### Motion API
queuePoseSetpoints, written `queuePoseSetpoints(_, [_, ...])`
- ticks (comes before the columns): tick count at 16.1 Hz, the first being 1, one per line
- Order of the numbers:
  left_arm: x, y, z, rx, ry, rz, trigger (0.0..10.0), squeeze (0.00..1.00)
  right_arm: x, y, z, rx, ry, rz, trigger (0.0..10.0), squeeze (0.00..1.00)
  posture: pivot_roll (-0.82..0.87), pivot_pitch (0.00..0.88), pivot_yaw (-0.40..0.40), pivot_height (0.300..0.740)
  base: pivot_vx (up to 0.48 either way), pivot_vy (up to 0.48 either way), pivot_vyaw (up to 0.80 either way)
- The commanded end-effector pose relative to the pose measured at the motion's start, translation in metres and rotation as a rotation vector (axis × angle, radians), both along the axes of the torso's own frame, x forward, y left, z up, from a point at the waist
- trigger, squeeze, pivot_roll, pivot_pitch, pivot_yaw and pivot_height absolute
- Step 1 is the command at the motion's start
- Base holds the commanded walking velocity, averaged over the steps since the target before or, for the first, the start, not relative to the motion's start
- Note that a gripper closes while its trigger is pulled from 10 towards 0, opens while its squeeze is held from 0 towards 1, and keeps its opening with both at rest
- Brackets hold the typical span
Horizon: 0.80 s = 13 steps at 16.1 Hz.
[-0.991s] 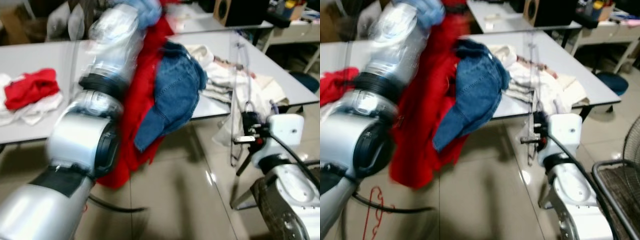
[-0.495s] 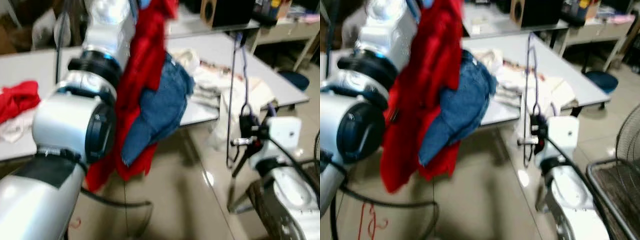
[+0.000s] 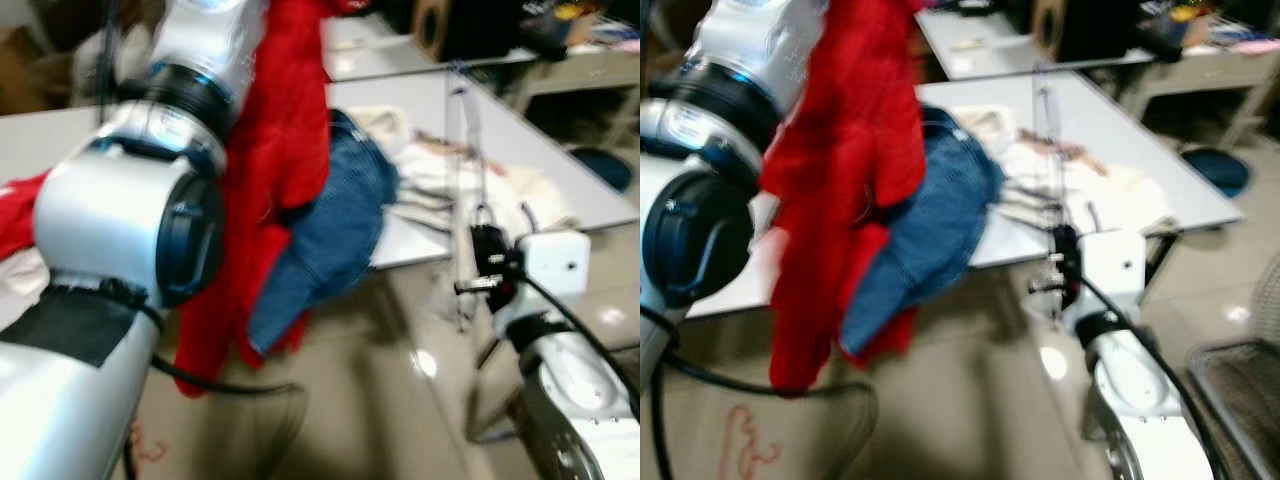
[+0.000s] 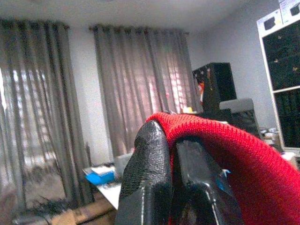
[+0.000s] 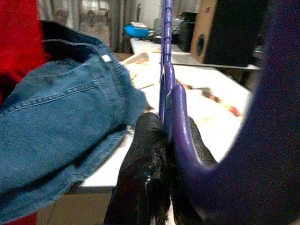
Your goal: Hang hanger
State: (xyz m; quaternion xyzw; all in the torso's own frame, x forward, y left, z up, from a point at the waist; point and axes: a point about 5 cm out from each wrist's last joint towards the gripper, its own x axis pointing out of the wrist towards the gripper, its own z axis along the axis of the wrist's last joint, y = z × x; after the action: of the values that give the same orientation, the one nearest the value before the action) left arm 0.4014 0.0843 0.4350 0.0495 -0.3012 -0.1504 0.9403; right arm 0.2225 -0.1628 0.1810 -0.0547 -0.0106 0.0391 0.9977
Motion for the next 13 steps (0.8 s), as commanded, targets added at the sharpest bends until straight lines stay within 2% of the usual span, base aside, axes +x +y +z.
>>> queuePoseSetpoints(1, [-0.003,0.018,0.013,-0.033,-0.041,0.034,10.0,0.0,-0.001,0.008,0.002,0.013,-0.011,0.022,10.0,0.0,-0.1,0.0,0.071,0.74,0.334,0.0,0.8])
queuePoseSetpoints(4, [-0.001,0.014,0.007,-0.025,-0.031,0.024,10.0,0.0,-0.003,0.007,0.002,0.08,-0.027,-0.004,10.0,0.0,-0.1,0.0,0.071,0.74,0.365,0.0,0.19])
queuePoseSetpoints(8, [-0.001,0.013,0.006,-0.042,-0.026,0.002,10.0,0.0,-0.003,0.007,0.003,0.072,-0.029,-0.001,10.0,0.0,-0.1,0.0,0.064,0.74,0.388,0.0,0.0])
queuePoseSetpoints(9, [0.001,0.013,-0.001,-0.042,-0.004,-0.005,10.0,0.0,-0.003,0.007,0.003,0.069,-0.03,0.0,10.0,0.0,-0.1,0.0,0.066,0.74,0.341,0.0,0.0])
queuePoseSetpoints(11, [0.018,0.014,-0.071,0.017,0.177,-0.039,10.0,0.0,-0.004,0.009,0.003,0.071,-0.034,0.006,10.0,0.0,-0.1,0.0,0.069,0.74,0.0,0.0,0.0])
queuePoseSetpoints(12, [0.019,0.014,-0.083,0.041,0.208,-0.035,10.0,0.0,-0.004,0.009,0.003,0.071,-0.034,0.007,10.0,0.0,-0.09,0.0,0.068,0.74,0.0,0.0,0.0])
queuePoseSetpoints(13, [0.022,0.015,-0.137,0.122,0.33,-0.045,10.0,0.0,-0.005,0.009,0.003,0.076,-0.031,0.013,10.0,0.0,-0.08,0.0,0.058,0.74,0.0,0.0,0.0])
